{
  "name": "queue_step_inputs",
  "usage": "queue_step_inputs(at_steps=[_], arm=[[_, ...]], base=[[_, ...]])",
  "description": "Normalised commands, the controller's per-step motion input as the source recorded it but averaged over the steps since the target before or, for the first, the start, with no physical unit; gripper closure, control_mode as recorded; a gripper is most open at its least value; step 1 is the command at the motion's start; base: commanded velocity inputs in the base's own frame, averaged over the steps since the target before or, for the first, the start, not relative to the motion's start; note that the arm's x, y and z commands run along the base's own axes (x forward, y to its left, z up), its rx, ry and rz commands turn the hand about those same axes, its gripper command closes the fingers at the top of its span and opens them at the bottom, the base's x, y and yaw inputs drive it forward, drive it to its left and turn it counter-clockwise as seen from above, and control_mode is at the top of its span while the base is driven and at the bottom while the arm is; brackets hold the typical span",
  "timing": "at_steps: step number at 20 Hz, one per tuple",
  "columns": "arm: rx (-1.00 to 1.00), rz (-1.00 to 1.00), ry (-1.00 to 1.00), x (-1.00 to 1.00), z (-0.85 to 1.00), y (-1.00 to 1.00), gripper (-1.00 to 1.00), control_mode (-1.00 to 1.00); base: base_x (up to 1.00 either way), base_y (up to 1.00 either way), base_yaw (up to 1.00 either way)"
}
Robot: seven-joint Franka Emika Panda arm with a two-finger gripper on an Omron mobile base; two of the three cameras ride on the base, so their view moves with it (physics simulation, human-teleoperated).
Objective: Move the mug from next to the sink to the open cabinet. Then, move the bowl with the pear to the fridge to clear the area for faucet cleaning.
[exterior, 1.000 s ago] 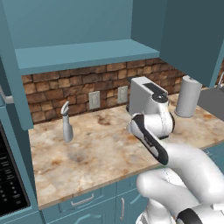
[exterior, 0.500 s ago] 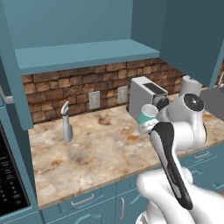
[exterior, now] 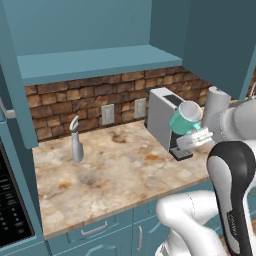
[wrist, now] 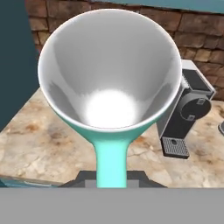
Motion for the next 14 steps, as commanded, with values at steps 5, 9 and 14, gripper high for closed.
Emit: queue_step_inputs(at_steps=[5,9,14], arm=[[0.0,0.01,-0.08,-0.43,1.0,0.15,1.0,-1.0],[0.06,0.0,0.0,0.19,0.93,0.03,1.0,-1.0],[0.1,0.0,0.0,0.72,0.75,0.0,1.0,-1.0]], base=[[0.0,0.0,0.0],[0.0,0.0,0.0],[0.0,0.0,0.0]])
